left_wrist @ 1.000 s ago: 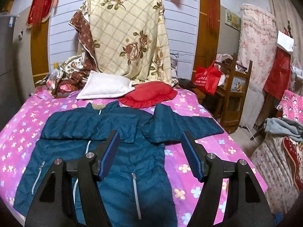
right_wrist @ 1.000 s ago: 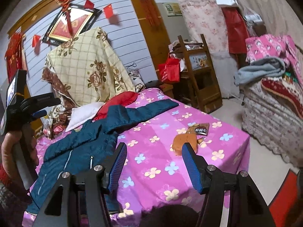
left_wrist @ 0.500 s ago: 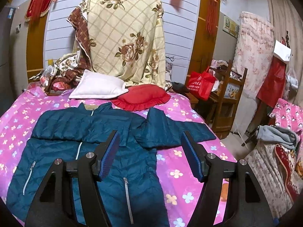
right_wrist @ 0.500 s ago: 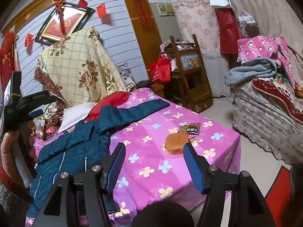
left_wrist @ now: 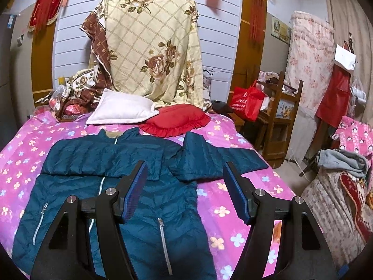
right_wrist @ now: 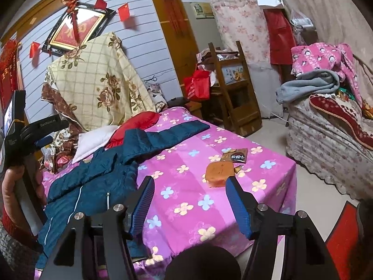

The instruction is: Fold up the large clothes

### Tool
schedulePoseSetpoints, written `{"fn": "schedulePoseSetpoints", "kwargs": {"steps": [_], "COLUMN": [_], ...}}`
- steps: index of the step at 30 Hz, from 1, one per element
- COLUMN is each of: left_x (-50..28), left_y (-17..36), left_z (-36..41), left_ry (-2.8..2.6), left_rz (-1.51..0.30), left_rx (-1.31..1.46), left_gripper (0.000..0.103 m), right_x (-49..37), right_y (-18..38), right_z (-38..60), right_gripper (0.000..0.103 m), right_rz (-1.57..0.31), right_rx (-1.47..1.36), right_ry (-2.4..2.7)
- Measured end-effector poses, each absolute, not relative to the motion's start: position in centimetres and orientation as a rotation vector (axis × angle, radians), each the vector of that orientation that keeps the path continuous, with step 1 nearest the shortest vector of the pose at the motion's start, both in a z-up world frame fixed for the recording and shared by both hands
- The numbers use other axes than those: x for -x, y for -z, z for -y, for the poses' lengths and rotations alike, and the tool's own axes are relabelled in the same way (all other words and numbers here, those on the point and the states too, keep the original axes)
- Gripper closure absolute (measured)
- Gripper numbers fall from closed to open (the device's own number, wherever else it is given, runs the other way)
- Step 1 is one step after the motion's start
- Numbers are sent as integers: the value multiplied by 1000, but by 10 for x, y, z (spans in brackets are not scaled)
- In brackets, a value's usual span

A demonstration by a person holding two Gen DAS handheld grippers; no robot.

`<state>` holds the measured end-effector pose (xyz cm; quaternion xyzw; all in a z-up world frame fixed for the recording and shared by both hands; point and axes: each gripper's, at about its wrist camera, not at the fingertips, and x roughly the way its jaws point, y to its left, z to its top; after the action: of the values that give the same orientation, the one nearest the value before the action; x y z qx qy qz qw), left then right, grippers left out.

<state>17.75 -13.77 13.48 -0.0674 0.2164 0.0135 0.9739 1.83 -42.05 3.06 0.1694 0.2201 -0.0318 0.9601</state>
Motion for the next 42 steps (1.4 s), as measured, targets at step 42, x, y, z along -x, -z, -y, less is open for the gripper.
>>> {"fn": "schedulePoseSetpoints", "kwargs": {"steps": [42], "left_x": [-150], "left_y": [-57], "left_z": [-76], "left_ry": [-553], "left_rz": [-551], "left_rx": [125], "left_gripper": [36], "right_x": [-509], "right_y": [125], "right_z": [479], "right_gripper": [43], "right_rz": [-844], "right_rx": [-905], "right_ry": [-80]}}
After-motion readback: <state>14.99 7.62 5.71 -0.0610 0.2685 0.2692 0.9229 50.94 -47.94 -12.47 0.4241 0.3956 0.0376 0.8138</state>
